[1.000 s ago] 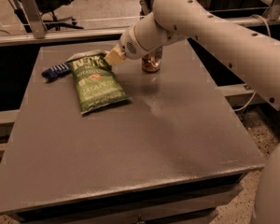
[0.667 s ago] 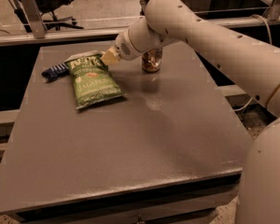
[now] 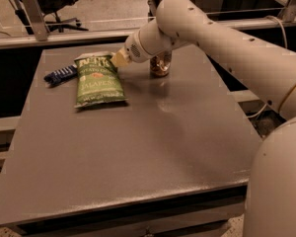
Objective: Move green jalapeno chip bag near rxbar blueberry
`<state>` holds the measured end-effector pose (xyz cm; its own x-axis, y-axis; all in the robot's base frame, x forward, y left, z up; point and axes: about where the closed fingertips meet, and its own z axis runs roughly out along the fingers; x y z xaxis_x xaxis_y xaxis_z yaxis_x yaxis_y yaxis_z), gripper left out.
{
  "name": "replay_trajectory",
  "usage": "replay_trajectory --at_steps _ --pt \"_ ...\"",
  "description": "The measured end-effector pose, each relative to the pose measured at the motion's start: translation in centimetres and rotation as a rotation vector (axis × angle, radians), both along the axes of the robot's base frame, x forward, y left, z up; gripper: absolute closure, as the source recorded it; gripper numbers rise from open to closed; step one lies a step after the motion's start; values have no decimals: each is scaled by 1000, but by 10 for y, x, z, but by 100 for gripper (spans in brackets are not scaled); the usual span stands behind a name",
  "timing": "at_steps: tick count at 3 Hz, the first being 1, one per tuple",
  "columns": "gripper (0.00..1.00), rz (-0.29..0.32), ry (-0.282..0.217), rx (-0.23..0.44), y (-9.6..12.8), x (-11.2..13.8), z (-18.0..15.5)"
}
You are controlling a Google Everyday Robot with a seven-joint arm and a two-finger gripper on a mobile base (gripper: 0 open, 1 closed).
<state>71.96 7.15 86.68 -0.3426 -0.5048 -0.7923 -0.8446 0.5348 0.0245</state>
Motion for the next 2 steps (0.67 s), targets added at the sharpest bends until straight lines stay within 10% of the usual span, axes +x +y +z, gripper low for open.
replay_trajectory --at_steps 2 --pt "31 -16 2 24 -7 1 -1"
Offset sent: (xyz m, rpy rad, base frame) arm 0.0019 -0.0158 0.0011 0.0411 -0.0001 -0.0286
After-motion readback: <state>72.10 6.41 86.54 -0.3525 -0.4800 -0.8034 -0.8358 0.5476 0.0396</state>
